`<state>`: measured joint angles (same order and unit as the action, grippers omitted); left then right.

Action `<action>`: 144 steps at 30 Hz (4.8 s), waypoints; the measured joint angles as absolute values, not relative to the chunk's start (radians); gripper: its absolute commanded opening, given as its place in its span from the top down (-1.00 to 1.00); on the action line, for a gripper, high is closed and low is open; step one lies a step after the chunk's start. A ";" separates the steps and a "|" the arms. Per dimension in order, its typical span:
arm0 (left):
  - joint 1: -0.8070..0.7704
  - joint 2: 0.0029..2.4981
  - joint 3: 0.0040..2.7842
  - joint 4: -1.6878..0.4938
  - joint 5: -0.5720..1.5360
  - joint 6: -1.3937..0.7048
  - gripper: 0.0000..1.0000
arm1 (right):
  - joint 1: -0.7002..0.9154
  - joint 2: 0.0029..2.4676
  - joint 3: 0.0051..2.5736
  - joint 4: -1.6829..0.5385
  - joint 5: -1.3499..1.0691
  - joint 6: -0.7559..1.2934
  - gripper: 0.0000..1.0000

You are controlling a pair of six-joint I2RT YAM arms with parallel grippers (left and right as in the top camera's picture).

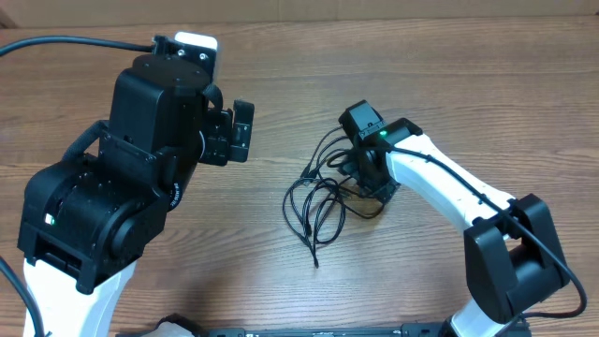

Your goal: Untangle cables

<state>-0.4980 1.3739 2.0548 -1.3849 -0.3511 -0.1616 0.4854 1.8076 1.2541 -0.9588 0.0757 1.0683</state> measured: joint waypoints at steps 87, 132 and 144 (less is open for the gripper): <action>-0.498 1.376 2.055 -1.508 -0.563 -0.226 -1.00 | -0.656 2.033 2.538 -0.854 -0.100 0.024 -0.79; -0.482 1.587 2.055 -1.552 -0.566 -0.151 -0.99 | -0.405 2.211 1.579 -0.315 -0.019 -0.004 -0.85; -0.463 1.587 2.055 -1.555 -0.566 -0.149 -0.99 | -0.405 2.283 1.579 -0.281 -0.013 -0.018 0.93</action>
<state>-0.4625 1.5871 2.0548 -1.5555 -0.5663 -0.1493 -0.4053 2.2829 1.5795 -0.2810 -0.0132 -0.0177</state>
